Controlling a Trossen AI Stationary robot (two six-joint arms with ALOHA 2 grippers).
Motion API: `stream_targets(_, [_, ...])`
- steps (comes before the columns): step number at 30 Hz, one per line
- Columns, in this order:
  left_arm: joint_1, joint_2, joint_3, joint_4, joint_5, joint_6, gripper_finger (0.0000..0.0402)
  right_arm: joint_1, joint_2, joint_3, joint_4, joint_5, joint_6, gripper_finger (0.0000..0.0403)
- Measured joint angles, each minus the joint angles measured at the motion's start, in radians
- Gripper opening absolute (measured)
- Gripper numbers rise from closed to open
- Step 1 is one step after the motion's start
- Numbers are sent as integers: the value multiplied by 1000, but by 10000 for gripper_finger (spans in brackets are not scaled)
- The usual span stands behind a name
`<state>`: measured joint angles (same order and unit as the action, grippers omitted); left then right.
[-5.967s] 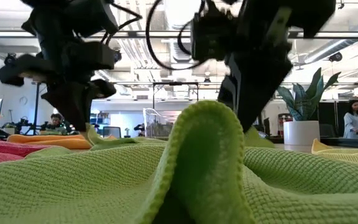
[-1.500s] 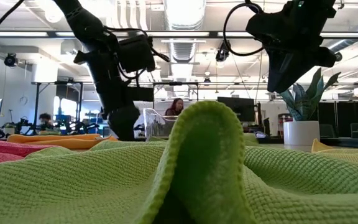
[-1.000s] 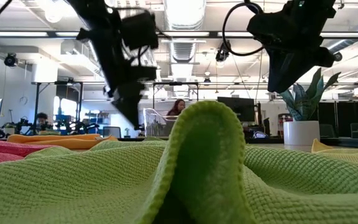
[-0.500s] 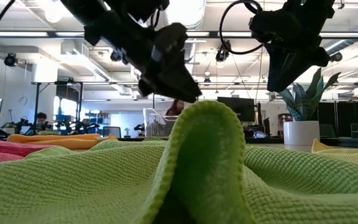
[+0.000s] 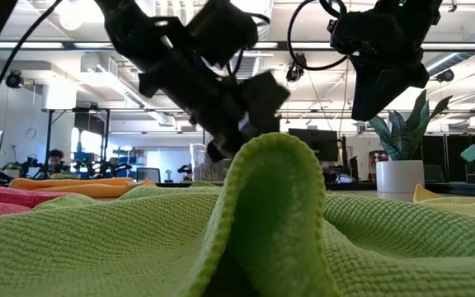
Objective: Fold microfiber towels
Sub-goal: Fold the top green microfiber towel on the table
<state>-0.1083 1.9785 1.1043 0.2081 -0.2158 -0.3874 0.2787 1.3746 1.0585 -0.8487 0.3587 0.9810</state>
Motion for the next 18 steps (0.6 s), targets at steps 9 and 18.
stream_targets(9, [-38,-4,21,-266,21,47,120,0,2,-14,-2,0,-23,98])
stream_targets(18, [-77,-78,19,-602,62,299,120,0,2,-42,2,0,-12,98])
